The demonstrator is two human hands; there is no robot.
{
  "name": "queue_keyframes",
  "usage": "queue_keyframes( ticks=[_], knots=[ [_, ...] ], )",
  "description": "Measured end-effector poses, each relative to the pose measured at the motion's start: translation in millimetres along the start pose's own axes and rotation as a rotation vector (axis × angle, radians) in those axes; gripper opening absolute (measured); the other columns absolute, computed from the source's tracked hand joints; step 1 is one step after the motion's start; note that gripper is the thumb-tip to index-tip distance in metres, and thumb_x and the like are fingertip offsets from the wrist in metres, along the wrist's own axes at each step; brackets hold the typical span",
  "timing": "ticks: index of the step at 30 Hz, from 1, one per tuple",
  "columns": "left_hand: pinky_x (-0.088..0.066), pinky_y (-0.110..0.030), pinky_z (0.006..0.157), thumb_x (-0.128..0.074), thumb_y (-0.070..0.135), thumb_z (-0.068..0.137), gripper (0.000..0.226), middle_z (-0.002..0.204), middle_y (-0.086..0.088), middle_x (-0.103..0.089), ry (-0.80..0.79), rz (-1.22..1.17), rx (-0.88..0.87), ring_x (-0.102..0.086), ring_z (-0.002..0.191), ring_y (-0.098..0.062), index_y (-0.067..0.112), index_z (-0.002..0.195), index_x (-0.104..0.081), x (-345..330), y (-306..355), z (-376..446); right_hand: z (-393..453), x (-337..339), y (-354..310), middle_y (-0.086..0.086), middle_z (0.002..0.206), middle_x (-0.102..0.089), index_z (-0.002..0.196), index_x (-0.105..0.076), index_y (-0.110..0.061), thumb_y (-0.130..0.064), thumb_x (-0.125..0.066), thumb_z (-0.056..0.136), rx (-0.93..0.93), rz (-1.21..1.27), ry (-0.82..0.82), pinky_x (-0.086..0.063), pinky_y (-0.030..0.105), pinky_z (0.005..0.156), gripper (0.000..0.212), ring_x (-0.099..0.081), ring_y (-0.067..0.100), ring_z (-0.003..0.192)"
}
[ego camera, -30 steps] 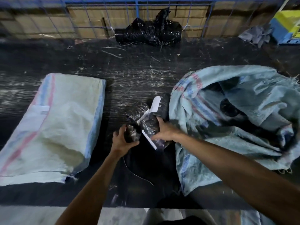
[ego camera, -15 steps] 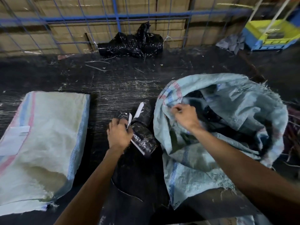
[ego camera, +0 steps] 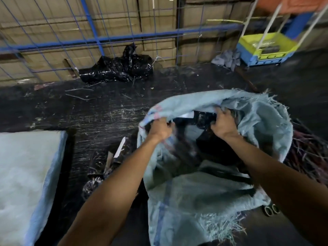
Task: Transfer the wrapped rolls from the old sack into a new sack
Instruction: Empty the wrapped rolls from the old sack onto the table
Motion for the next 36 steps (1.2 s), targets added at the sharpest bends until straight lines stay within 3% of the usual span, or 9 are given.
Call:
queue_keyframes(
  ticks=[5,10,12,15,18,21,24,33,36],
  knots=[
    [-0.025,-0.054,0.116,-0.056,0.031,0.093,0.070,0.156,-0.023,-0.016,0.079,0.050,0.039,-0.018,0.141,-0.044,0.024,0.154,-0.022,7.0,17.0,52.3,21.9,-25.2,7.1,0.015,0.125,-0.062,0.125,-0.062,-0.023,-0.027,-0.066,0.086,0.109,-0.122,-0.299,-0.047,0.036,0.101,0.040,-0.060,0.031,0.115],
    [-0.022,-0.053,0.117,-0.061,0.047,0.091,0.078,0.157,-0.020,-0.020,-0.246,0.376,0.049,-0.013,0.145,-0.041,0.011,0.151,-0.027,-33.7,-5.2,76.5,26.3,-56.6,17.0,0.020,0.149,-0.033,0.141,-0.047,-0.018,-0.041,-0.068,0.085,0.076,-0.236,-0.568,-0.026,0.038,0.116,0.064,-0.024,0.035,0.142],
    [-0.015,-0.064,0.116,-0.061,0.051,0.090,0.083,0.161,-0.017,-0.012,-0.263,0.485,0.062,0.000,0.149,-0.038,0.012,0.153,-0.025,-41.6,-16.7,73.6,26.5,-61.3,15.7,0.022,0.156,-0.021,0.146,-0.041,-0.018,-0.038,-0.066,0.087,0.059,-0.226,-0.593,-0.027,0.041,0.118,0.067,-0.025,0.038,0.143],
    [-0.011,-0.080,0.105,-0.060,0.023,0.093,0.055,0.159,-0.012,-0.021,-0.236,0.598,0.033,-0.001,0.148,-0.035,0.013,0.144,-0.043,-53.4,-16.0,67.3,23.7,-68.6,21.3,0.024,0.147,-0.041,0.146,-0.041,-0.011,-0.026,-0.055,0.094,0.092,-0.309,-0.544,-0.028,0.041,0.116,0.055,-0.038,0.039,0.137],
    [-0.017,-0.074,0.108,-0.057,0.019,0.092,0.044,0.151,-0.007,-0.034,-0.236,0.609,-0.022,-0.016,0.144,-0.031,0.018,0.136,-0.053,-48.7,-5.6,57.4,16.8,-60.5,13.6,0.025,0.138,-0.049,0.141,-0.044,-0.008,-0.021,-0.046,0.097,0.082,-0.393,-0.449,-0.038,0.044,0.107,0.046,-0.047,0.041,0.129],
    [-0.039,-0.046,0.104,-0.062,0.035,0.082,0.034,0.129,-0.006,-0.057,-0.258,0.389,0.028,-0.049,0.124,-0.028,0.017,0.111,-0.066,-29.9,4.9,44.8,14.1,-36.2,-2.5,0.022,0.136,-0.053,0.135,-0.051,-0.010,-0.024,-0.044,0.096,-0.054,-0.253,-0.353,-0.044,0.045,0.102,0.042,-0.056,0.041,0.120],
    [-0.041,-0.029,0.064,-0.062,0.038,0.080,0.024,0.078,0.001,-0.062,-0.224,-0.013,0.103,-0.060,0.075,-0.018,0.016,0.074,-0.059,-2.3,6.4,27.1,7.5,-20.4,-13.5,0.010,0.116,-0.063,0.112,-0.063,-0.011,-0.026,-0.048,0.091,-0.354,0.285,-0.414,-0.060,0.035,0.074,0.029,-0.067,0.026,0.089],
    [-0.055,-0.030,0.074,-0.067,0.018,0.090,0.021,0.104,-0.015,-0.075,-0.247,-0.849,0.232,-0.070,0.089,-0.022,0.009,0.108,-0.071,134.5,-79.2,-52.4,-33.9,-8.9,-59.4,-0.002,0.056,-0.048,0.068,-0.047,-0.021,-0.030,-0.037,0.096,-0.530,0.980,-0.664,-0.024,0.015,0.039,0.031,-0.043,0.011,0.046],
    [-0.055,-0.017,0.068,-0.056,0.009,0.097,0.022,0.098,0.002,-0.077,-0.081,-1.094,0.309,-0.071,0.078,-0.002,0.002,0.116,-0.062,170.6,-132.9,-75.7,-43.4,-8.3,-107.0,-0.002,0.051,-0.044,0.067,-0.046,-0.019,-0.018,-0.035,0.098,-0.431,1.063,-0.719,-0.023,0.014,0.037,0.033,-0.039,0.009,0.039]
  ],
)
Point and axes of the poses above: each hand's wrist, its own z-axis towards the middle knuckle, its own x-axis out of the back of the hand, y = z × x, the point moved 2 cm from there along z, towards the middle knuckle
